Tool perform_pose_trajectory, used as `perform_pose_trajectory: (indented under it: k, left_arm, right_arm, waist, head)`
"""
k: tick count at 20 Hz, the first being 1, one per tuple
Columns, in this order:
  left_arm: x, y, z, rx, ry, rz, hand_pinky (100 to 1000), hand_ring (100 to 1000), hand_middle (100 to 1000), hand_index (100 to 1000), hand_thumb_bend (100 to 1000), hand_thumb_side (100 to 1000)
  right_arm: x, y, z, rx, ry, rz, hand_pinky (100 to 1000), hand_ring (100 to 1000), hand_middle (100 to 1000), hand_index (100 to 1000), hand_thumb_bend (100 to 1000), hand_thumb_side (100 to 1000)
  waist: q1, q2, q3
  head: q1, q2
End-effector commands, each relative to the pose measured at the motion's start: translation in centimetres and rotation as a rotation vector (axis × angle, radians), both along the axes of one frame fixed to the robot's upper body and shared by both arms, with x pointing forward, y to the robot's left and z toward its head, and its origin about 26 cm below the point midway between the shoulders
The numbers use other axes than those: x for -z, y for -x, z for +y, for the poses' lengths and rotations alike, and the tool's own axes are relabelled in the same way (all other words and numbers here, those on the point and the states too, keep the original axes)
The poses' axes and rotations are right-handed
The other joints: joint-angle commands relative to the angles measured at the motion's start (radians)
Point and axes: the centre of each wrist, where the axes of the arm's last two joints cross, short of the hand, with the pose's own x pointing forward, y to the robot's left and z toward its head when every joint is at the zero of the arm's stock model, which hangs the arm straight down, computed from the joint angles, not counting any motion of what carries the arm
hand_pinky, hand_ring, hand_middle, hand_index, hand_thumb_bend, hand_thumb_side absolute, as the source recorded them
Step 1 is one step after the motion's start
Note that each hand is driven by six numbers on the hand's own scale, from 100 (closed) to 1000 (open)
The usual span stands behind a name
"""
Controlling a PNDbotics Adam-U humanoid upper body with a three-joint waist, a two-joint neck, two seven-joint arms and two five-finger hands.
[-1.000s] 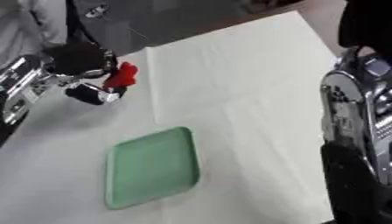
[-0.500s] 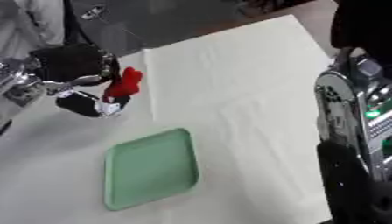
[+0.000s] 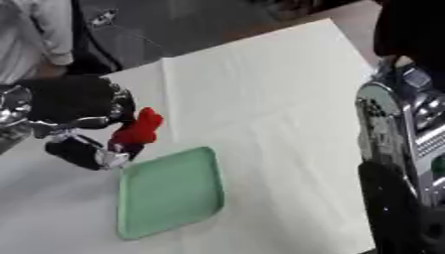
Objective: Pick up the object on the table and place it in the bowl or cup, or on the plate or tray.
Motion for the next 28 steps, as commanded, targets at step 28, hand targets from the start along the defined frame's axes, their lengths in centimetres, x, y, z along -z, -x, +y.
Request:
perform_pose_trajectory:
  k: [28]
  left_arm:
    - [6.2, -0.3, 3.9, -0.106, -0.035, 0.135, 100, 100, 283, 470, 100, 722]
  right_arm:
    - [-0.8, 0.4, 0.0, -0.005, -0.002, -0.034, 239, 362, 404, 489, 100, 451]
  waist:
    - [-0.008, -0.016, -0.015]
  head:
    - [-0.013, -0.013]
